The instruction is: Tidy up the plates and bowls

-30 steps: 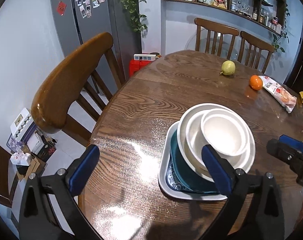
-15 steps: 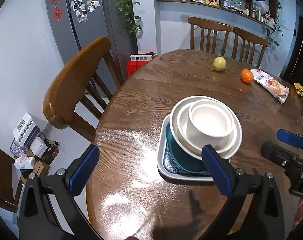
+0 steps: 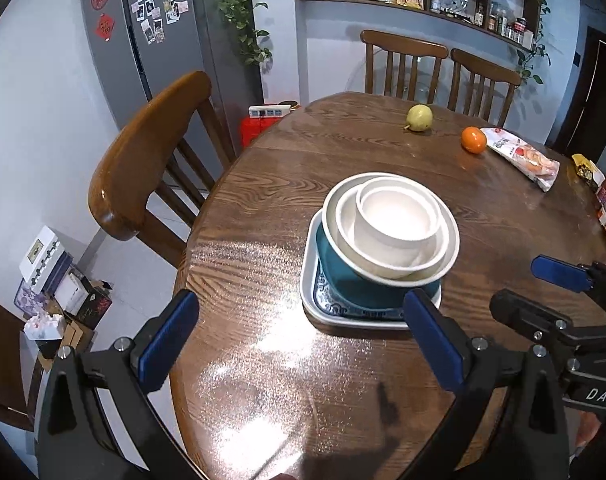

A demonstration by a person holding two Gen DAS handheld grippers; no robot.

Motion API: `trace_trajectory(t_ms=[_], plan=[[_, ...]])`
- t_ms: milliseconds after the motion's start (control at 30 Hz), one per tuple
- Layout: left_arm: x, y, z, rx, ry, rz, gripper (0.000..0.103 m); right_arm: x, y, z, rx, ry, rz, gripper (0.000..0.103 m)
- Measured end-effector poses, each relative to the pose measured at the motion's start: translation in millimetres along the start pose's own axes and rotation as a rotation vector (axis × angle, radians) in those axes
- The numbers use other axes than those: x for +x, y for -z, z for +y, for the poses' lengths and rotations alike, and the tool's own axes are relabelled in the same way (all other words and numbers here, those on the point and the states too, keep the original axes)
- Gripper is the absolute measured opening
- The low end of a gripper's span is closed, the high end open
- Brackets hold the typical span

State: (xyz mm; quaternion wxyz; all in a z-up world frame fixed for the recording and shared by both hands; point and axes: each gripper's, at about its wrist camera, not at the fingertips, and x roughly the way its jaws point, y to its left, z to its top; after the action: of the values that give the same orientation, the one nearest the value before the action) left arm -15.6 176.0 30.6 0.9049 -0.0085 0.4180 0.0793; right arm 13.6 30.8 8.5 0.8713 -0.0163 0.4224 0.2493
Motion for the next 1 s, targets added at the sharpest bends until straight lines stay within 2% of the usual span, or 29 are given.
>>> trace_trajectory(t_ms=[467,1000], plan=[[-10,15,3,0.011,-0.010,0.010,0.102,-6,12,18,-0.049,0.040,0.010,0.077],[-13,17,8,0.011,-0.026,0.016,0.102,-6,13,22,-0.053,0.034,0.007,0.077]])
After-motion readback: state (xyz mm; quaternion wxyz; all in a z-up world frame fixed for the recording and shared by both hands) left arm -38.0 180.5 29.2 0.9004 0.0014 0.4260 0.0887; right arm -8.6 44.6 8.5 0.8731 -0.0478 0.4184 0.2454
